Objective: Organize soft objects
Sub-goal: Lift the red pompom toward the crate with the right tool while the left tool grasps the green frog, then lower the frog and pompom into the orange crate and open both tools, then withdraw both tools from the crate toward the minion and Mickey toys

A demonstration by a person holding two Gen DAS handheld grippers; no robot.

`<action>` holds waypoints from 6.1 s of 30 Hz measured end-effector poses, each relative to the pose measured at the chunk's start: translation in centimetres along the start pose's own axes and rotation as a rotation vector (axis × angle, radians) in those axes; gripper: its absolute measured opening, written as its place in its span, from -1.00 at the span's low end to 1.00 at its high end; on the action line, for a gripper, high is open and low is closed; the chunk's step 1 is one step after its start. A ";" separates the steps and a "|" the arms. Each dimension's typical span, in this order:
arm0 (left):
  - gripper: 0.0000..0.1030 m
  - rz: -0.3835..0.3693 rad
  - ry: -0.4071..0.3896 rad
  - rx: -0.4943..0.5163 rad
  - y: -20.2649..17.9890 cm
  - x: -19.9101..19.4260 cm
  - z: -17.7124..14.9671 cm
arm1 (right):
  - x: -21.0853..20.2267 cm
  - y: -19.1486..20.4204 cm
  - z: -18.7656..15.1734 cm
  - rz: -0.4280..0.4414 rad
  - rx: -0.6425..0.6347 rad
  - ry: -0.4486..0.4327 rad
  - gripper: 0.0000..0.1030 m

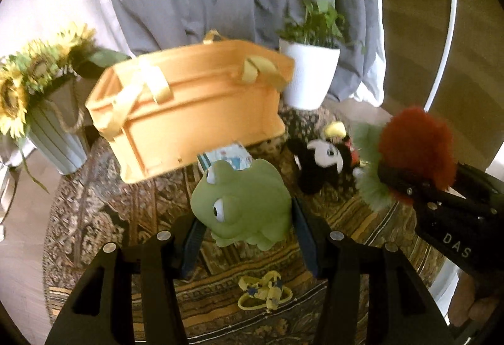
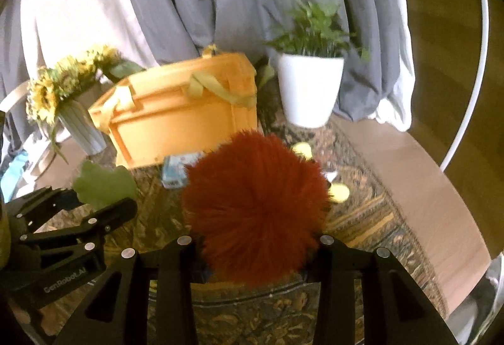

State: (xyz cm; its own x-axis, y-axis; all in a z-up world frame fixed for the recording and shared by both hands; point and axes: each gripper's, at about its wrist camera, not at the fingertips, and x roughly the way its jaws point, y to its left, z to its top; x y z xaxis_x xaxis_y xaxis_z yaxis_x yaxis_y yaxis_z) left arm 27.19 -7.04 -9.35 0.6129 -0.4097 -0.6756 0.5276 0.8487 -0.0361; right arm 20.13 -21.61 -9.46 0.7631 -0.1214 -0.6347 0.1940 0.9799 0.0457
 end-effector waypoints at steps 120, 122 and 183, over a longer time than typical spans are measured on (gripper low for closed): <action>0.97 0.352 -0.340 -0.081 6.9 -3.4 15.4 | 5.5 4.8 21.9 0.116 -0.116 -0.136 0.50; 1.00 0.347 -0.352 -0.074 6.4 -4.3 14.9 | 4.0 4.5 21.6 0.108 -0.108 -0.156 0.54; 0.84 0.570 -0.014 -0.461 -7.3 1.4 -7.1 | 5.0 -2.3 4.0 0.297 -0.544 -0.019 0.55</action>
State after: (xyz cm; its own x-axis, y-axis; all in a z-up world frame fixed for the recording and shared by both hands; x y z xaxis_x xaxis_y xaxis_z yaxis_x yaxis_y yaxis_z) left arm 20.04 -11.47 -15.29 0.7273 0.1360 -0.6727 -0.1750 0.9845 0.0098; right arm 25.99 -25.08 -9.62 0.7481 0.1709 -0.6412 -0.3664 0.9120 -0.1844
